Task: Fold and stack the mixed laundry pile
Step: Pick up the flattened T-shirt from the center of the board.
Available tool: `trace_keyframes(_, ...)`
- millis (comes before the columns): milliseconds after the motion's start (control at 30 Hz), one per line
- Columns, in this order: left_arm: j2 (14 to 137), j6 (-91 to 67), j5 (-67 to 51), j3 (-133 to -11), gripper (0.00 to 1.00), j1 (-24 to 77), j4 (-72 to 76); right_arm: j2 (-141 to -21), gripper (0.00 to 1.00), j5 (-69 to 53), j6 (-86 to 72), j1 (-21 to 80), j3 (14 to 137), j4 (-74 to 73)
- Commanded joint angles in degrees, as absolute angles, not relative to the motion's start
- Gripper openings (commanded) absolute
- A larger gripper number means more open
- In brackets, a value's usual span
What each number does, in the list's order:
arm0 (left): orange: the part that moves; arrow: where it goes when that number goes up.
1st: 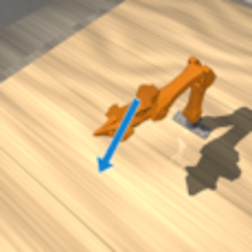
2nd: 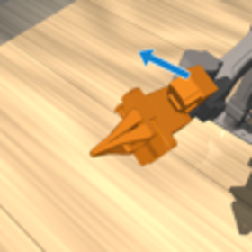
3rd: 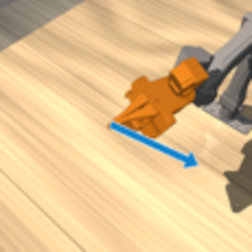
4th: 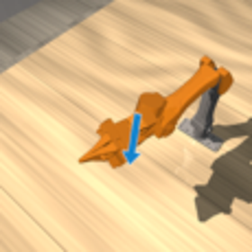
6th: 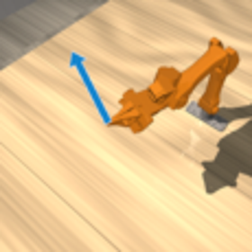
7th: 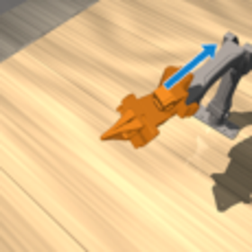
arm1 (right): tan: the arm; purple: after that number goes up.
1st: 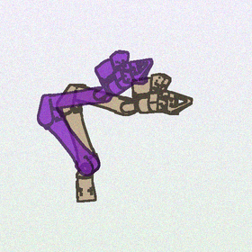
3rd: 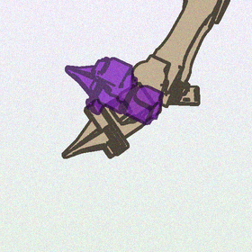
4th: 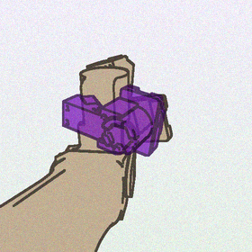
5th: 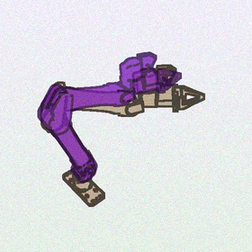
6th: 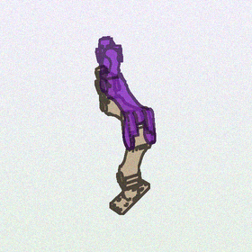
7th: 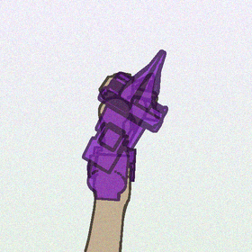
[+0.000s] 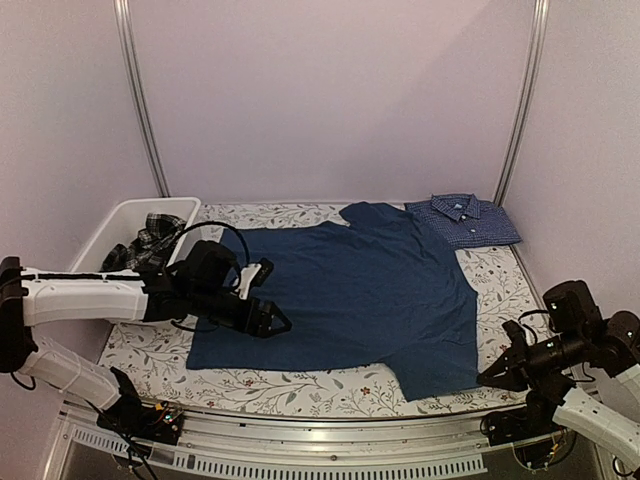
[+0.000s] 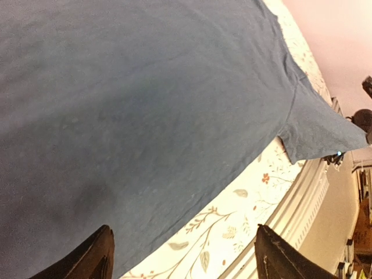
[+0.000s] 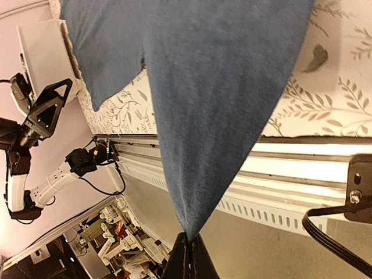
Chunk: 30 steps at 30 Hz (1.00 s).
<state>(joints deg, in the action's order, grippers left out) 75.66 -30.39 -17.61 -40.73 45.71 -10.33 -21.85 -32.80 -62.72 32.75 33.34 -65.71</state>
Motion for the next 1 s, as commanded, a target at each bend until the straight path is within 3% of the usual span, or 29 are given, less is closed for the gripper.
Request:
trace_keyframes(0,68.6,-39.63,-9.78,-37.04,0.84,44.77,-19.14,-22.51,0.0,-35.69,-65.39,33.14,31.99,-71.93)
trace_keyframes(167,65.2,-47.61,-6.7,-36.85,0.88,44.11,-29.79,-27.24,0.0,-37.38,-62.33,33.13,30.59,-66.39)
trace_keyframes(300,64.23,-52.69,-6.9,-38.53,0.81,44.02,-40.33,-32.46,0.0,-36.69,-60.54,33.13,30.83,-59.94)
trace_keyframes(500,56.57,-59.66,-3.03,-36.98,0.58,44.39,-51.89,-38.29,0.0,-35.26,-58.13,33.13,32.08,-55.95)
trace_keyframes(733,55.43,-70.54,-5.67,-33.06,0.53,44.31,-56.78,-39.41,0.0,-34.79,-58.59,33.13,32.09,-53.98)
trace_keyframes(967,50.77,-81.93,3.57,-29.5,0.48,44.02,-58.76,-40.23,0.0,-34.54,-57.97,33.18,31.99,-53.27)
